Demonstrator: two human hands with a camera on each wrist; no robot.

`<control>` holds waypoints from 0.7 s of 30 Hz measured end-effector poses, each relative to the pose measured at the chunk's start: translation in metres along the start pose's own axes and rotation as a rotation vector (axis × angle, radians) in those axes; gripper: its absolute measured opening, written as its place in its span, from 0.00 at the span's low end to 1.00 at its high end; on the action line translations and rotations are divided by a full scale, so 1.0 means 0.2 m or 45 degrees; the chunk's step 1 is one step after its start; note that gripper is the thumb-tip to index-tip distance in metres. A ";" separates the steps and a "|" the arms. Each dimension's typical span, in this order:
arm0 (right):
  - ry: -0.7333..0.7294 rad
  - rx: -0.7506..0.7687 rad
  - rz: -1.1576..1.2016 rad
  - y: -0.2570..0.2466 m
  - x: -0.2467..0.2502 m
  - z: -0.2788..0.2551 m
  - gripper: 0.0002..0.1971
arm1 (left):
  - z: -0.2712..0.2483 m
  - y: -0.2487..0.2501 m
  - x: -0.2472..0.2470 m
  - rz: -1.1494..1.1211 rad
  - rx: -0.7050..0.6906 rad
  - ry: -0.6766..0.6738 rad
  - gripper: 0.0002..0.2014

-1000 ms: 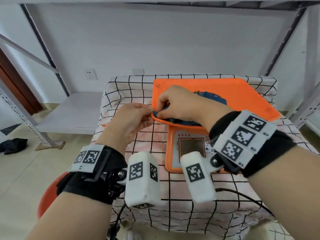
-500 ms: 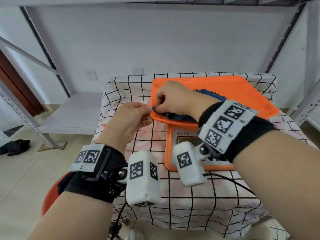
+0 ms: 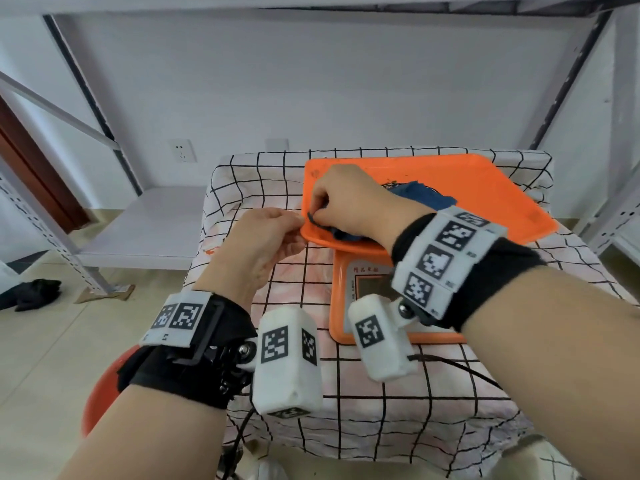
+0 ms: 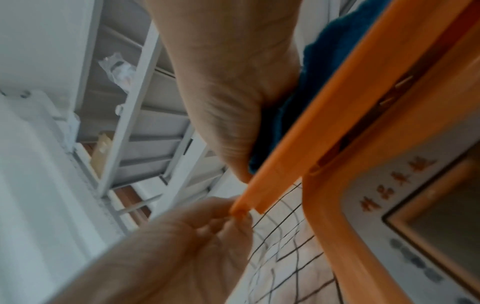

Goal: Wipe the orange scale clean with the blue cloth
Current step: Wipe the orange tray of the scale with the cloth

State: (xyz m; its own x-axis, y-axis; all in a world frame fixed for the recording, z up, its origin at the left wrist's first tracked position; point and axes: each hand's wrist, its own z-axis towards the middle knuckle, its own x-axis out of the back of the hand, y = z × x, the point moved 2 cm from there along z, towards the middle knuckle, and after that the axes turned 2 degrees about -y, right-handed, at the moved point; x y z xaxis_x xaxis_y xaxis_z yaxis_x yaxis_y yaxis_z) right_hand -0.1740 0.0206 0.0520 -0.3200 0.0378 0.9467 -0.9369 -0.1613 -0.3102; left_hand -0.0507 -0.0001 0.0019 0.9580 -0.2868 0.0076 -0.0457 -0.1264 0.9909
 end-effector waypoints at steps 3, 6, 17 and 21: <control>-0.045 -0.014 0.048 0.02 0.00 0.01 0.06 | 0.00 0.01 0.00 0.017 0.012 0.000 0.08; -0.186 0.035 0.143 0.01 0.03 -0.05 0.03 | 0.00 0.02 0.00 0.028 0.018 -0.005 0.07; -0.181 0.253 -0.053 0.03 0.02 -0.13 0.09 | 0.00 0.01 -0.01 0.082 -0.005 0.037 0.08; -0.363 0.177 -0.005 0.14 0.09 -0.17 0.07 | 0.01 0.01 -0.01 0.085 -0.013 0.026 0.09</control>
State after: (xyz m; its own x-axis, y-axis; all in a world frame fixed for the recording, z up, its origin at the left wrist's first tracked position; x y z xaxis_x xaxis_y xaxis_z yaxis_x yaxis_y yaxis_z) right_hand -0.2109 0.0508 0.0575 -0.2458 -0.2365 0.9400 -0.9035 -0.2953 -0.3105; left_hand -0.0529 -0.0008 0.0029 0.9584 -0.2751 0.0764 -0.1070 -0.0978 0.9894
